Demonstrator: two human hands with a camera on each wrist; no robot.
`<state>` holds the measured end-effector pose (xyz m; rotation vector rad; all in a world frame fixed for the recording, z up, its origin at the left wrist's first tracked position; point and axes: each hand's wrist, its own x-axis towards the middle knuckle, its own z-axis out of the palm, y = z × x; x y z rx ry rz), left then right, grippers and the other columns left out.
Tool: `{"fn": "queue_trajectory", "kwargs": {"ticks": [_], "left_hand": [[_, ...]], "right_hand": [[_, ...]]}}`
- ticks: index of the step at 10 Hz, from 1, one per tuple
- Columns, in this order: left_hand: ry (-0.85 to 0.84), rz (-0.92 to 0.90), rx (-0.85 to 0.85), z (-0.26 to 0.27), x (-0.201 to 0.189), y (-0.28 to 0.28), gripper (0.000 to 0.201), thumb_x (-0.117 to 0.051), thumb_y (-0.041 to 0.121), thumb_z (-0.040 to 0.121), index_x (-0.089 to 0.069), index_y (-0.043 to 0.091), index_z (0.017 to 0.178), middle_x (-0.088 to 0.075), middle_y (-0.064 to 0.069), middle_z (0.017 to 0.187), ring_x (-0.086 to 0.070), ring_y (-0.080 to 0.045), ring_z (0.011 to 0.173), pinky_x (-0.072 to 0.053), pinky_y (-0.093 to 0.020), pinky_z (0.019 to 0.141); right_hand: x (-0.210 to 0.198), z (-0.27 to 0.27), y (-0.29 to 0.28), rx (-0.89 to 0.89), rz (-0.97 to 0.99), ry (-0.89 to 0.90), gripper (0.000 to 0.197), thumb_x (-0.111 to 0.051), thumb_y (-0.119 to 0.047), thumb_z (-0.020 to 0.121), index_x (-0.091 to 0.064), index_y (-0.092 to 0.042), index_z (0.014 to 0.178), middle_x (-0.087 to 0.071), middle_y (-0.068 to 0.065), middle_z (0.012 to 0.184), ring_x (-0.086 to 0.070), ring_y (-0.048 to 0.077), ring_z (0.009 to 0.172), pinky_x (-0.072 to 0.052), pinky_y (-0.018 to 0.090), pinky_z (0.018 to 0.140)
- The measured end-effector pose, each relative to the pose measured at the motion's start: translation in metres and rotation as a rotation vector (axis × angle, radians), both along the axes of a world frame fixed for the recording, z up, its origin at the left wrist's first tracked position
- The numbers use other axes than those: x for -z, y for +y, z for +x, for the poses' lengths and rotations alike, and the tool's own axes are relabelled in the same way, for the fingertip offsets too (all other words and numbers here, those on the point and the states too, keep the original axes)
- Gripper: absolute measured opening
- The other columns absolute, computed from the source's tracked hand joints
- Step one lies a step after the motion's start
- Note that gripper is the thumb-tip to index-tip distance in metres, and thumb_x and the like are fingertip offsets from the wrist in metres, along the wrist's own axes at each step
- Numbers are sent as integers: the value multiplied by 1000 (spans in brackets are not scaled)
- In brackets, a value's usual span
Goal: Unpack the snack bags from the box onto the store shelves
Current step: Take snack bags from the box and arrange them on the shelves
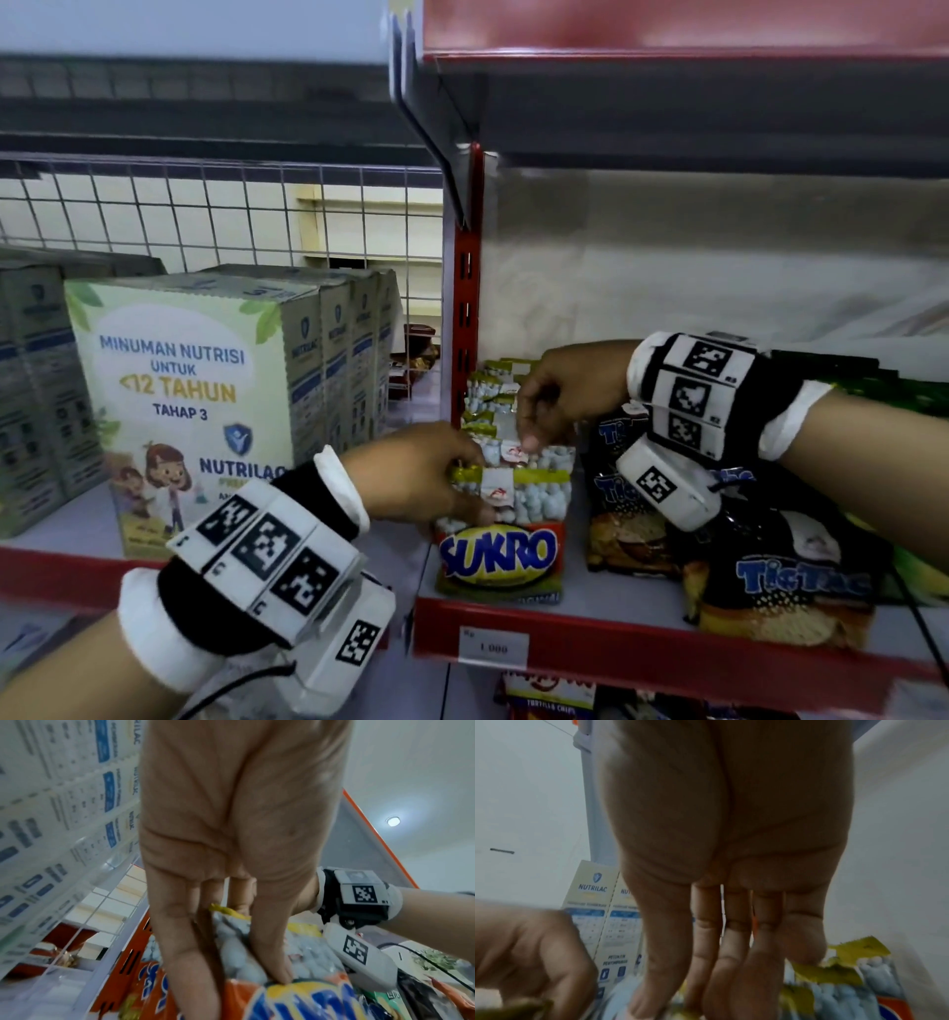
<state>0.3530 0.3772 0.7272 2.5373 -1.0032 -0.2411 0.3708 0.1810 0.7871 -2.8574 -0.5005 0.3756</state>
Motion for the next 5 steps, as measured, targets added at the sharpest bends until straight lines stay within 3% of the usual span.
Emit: {"fn": "queue_trajectory", "kwargs": {"ticks": [1,2,3,4,5], "left_hand": [[37,-10,-72,1,6,-1,39,-69,37,83,-62,17,114,-66,1,118,-63,-14,99,-52,-28,85],[57,-13,-160,-1,11,-5,36,-67,43,83,-53,26,111,-54,0,121,-49,-19,121,-42,-18,84],[91,26,-197,-1,10,-8,51,-65,48,83,-44,22,123,-44,-6,129,-38,-22,129,-38,-21,87],[194,-29,-254,1,11,-9,75,-70,50,77,-28,18,130,-40,-3,128,-43,-17,121,-42,-23,91],[320,-148,-256,2,14,-9,83,-73,40,77,-14,17,130,-44,3,122,-50,-12,111,-50,-27,90]], "right_hand": [[-11,2,-10,39,-32,-67,18,-67,-31,86,-70,-15,91,-72,-2,73,-64,14,66,-53,27,65],[-25,13,-30,213,-79,-94,15,-56,-16,93,-65,-6,98,-75,4,76,-67,19,61,-53,21,54],[-23,20,-39,327,-73,-39,18,-54,-10,93,-64,2,102,-73,18,94,-68,21,64,-58,28,62],[-6,26,-39,375,-51,59,26,-65,-5,83,-65,3,107,-67,20,110,-67,27,84,-56,41,87],[4,29,-36,380,-18,108,24,-69,-8,80,-67,-4,103,-66,13,105,-65,18,77,-54,39,92]]}}
